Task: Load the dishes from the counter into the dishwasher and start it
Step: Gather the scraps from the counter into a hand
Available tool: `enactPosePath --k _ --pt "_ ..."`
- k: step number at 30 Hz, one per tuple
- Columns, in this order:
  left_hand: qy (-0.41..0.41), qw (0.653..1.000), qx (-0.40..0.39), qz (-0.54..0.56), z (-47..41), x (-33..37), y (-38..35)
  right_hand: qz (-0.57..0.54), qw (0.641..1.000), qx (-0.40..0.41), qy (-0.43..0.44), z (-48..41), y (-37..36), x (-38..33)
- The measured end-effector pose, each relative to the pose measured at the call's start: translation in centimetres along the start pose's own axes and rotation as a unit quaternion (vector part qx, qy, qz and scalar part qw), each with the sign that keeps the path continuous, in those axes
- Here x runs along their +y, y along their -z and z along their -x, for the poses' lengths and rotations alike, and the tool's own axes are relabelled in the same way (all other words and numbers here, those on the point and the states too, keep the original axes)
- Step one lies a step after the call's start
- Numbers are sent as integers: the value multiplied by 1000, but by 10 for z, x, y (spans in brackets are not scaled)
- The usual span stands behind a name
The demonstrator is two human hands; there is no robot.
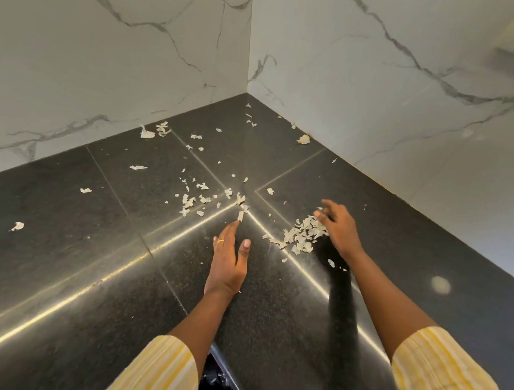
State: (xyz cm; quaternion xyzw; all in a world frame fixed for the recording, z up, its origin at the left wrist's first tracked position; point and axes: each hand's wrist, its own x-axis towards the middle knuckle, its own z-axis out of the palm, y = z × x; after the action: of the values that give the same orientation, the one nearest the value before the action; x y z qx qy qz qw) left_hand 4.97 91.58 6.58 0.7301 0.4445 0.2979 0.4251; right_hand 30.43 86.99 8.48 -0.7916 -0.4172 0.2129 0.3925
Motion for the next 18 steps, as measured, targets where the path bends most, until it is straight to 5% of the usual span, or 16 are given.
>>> enactPosePath --k 3,8,18 --pt "-10 1000 8 10 1 1 1 141 986 -86 8 16 -22 -4" --pt "-25 999 23 10 4 4 2 303 939 -59 149 40 -72 -28" --pt "-52 997 56 21 16 6 1 237 956 -75 157 57 -65 -24"
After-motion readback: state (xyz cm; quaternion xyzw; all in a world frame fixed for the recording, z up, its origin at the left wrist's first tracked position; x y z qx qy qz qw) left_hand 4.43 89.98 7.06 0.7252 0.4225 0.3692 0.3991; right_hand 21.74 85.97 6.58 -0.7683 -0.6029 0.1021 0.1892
